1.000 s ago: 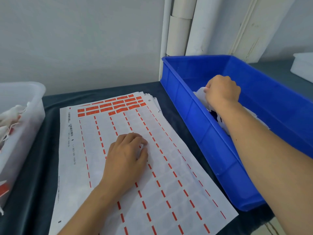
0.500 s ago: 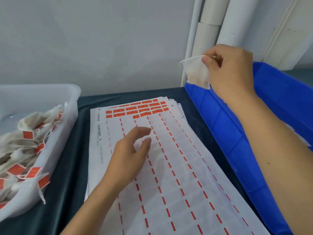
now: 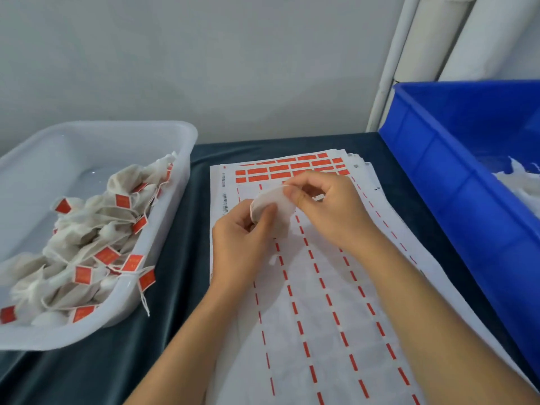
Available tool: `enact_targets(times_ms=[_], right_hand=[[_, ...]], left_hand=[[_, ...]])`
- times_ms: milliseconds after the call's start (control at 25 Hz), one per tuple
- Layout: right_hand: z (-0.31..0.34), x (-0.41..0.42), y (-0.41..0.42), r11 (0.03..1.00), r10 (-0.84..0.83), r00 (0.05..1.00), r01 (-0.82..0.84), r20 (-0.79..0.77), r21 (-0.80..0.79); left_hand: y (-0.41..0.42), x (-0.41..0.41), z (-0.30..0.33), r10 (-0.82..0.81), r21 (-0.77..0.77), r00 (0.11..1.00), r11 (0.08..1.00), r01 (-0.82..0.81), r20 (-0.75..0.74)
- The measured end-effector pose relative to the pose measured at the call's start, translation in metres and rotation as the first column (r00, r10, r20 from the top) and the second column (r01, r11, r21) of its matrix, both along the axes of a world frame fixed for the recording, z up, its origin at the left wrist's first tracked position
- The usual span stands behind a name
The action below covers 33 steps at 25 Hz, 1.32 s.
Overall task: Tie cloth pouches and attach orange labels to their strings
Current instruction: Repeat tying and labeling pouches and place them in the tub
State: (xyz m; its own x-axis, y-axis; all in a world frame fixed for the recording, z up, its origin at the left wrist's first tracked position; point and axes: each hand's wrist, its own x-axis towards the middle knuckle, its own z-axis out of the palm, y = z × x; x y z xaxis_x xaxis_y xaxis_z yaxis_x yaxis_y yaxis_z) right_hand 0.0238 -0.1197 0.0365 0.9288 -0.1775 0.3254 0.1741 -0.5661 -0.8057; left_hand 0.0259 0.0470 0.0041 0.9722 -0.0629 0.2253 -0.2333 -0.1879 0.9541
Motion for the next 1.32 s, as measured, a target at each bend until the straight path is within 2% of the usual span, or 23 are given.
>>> enact_targets(times_ms=[80,120,160,280,480,680,800,920,1000,1160,1320], right_hand=[[-0.015,-0.004,0.017,0.979,-0.195,0.971,0.2,0.136,-0.027],[-0.021,-0.007,0.027,0.978,-0.201,0.958,0.209,0.203,-0.02],[-0.027,-0.009,0.035,0.989,-0.143,0.961,0.15,0.237,-0.011],[-0.036,-0.014,0.054,0.999,0.032,0.978,-0.035,0.208,0.01],[-0.035,-0.016,0.048,0.996,0.001,0.984,-0.017,0.179,0.091],[-0.035,-0.022,0.046,0.975,-0.095,0.98,0.056,0.175,0.216],[-0.037,-0.02,0.041,0.967,-0.178,0.964,0.134,0.199,0.217],[-0.038,-0.02,0.036,0.963,-0.179,0.964,0.13,0.199,0.236],[-0.038,-0.02,0.035,0.962,-0.164,0.966,0.111,0.201,0.25],[-0.037,-0.02,0.032,0.962,-0.163,0.964,0.108,0.212,0.25],[-0.036,-0.021,0.027,0.929,-0.245,0.958,0.187,0.151,0.32]], left_hand=[[0.0,0.0,-0.004,0.089,0.007,0.996,0.996,-0.089,-0.022],[0.0,-0.001,-0.005,0.1,0.006,0.995,0.995,-0.1,-0.027],[-0.001,-0.002,-0.005,0.094,0.002,0.995,0.996,-0.094,-0.023],[-0.003,-0.007,-0.001,0.008,0.061,0.999,0.998,-0.011,0.052],[-0.009,-0.009,-0.001,-0.163,0.226,0.978,0.965,0.131,0.13],[-0.006,-0.004,-0.007,-0.297,0.297,0.952,0.917,0.265,0.069],[-0.002,-0.004,-0.008,-0.307,0.194,0.951,0.935,0.297,0.022],[0.002,-0.002,-0.005,-0.242,-0.084,0.969,0.968,0.237,-0.052],[0.005,0.002,-0.004,-0.2,-0.183,0.977,0.966,0.184,-0.075],[0.004,0.005,-0.002,-0.102,-0.104,0.99,0.99,0.092,-0.099],[0.003,0.002,-0.004,-0.071,-0.115,0.991,0.992,0.059,-0.11]])
